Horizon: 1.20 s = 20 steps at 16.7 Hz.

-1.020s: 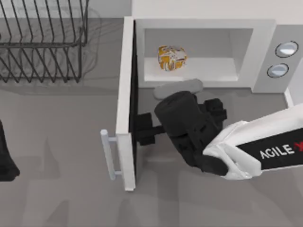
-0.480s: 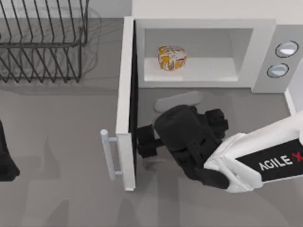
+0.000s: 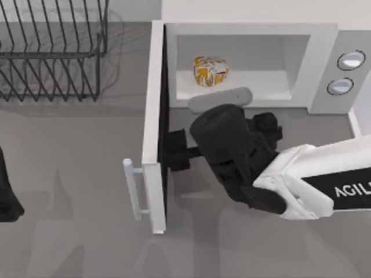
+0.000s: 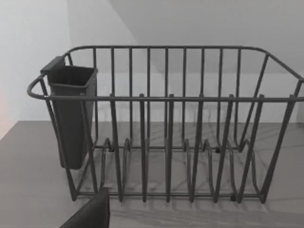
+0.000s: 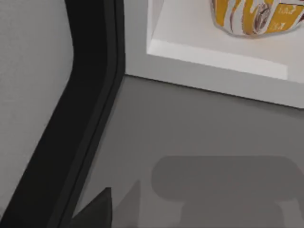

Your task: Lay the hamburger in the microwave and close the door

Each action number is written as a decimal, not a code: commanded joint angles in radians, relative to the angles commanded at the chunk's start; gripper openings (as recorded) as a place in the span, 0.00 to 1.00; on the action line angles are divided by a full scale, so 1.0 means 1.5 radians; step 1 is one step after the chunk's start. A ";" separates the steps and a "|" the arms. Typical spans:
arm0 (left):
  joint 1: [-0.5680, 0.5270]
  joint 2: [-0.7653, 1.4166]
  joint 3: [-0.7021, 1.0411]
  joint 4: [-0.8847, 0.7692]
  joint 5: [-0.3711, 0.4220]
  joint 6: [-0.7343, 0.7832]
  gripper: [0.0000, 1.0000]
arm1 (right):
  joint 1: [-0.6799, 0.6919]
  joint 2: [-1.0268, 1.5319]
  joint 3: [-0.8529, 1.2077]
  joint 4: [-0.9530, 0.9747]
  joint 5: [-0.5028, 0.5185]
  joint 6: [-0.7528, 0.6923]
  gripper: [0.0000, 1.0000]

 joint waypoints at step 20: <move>0.000 0.000 0.000 0.000 0.000 0.000 1.00 | 0.001 -0.096 0.049 -0.227 -0.007 -0.001 1.00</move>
